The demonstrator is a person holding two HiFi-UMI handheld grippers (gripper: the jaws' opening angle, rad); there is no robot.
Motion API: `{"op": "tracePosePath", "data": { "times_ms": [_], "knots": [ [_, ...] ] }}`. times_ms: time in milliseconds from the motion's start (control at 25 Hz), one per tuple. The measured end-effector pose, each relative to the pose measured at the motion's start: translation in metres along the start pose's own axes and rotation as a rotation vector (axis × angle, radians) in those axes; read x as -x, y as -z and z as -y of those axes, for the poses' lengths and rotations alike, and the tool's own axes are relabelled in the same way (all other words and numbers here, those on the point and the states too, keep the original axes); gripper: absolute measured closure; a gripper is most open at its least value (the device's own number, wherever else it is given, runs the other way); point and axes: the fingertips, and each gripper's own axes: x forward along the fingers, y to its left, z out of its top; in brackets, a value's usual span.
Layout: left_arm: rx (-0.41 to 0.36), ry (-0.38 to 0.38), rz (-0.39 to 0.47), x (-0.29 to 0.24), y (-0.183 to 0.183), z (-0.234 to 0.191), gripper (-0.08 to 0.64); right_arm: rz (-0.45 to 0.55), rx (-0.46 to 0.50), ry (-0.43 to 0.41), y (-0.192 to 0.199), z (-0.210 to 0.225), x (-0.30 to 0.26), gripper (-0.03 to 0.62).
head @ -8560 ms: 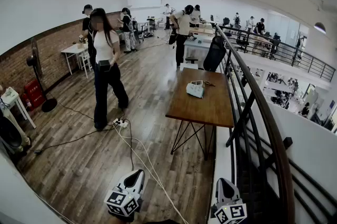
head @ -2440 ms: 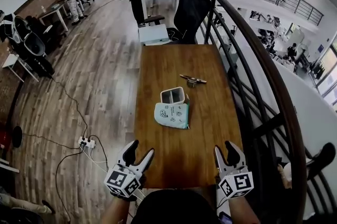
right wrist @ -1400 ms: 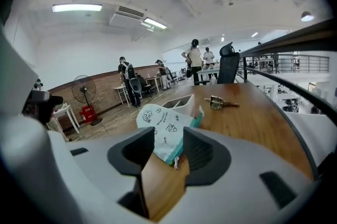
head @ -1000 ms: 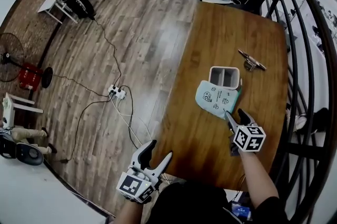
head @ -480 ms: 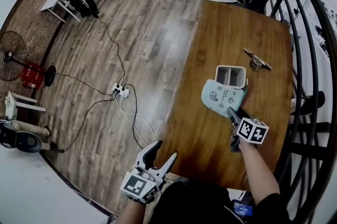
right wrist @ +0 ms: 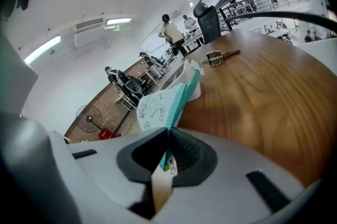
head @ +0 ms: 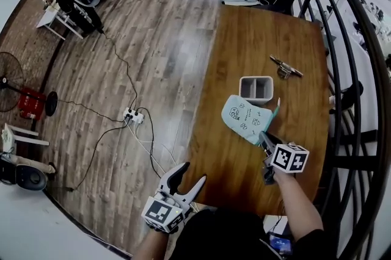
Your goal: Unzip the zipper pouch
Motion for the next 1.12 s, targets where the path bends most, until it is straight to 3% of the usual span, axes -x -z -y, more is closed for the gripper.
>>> {"op": "tracePosePath", "data": {
  "times_ms": [320, 600, 760, 880, 1120],
  "knots": [
    [-0.076, 0.126, -0.048, -0.028, 0.012, 0.020, 0.313, 0.037, -0.129, -0.119, 0.004, -0.038, 0.045, 0.574],
    [-0.219, 0.307, -0.080, -0.052, 0.028, 0.060, 0.313, 0.079, -0.327, -0.140, 0.010, -0.059, 0.095, 0.571],
    [-0.323, 0.406, -0.094, -0.068, 0.038, 0.089, 0.313, 0.111, -0.478, -0.142, 0.018, -0.056, 0.115, 0.571],
    [-0.442, 0.464, -0.104, -0.074, 0.045, 0.109, 0.313, 0.147, -0.560, -0.150, 0.021, -0.055, 0.130, 0.569],
    [-0.615, 0.530, -0.085, -0.084, 0.050, 0.140, 0.316, 0.234, -0.706, -0.140, 0.024, -0.054, 0.148, 0.568]
  ]
}}
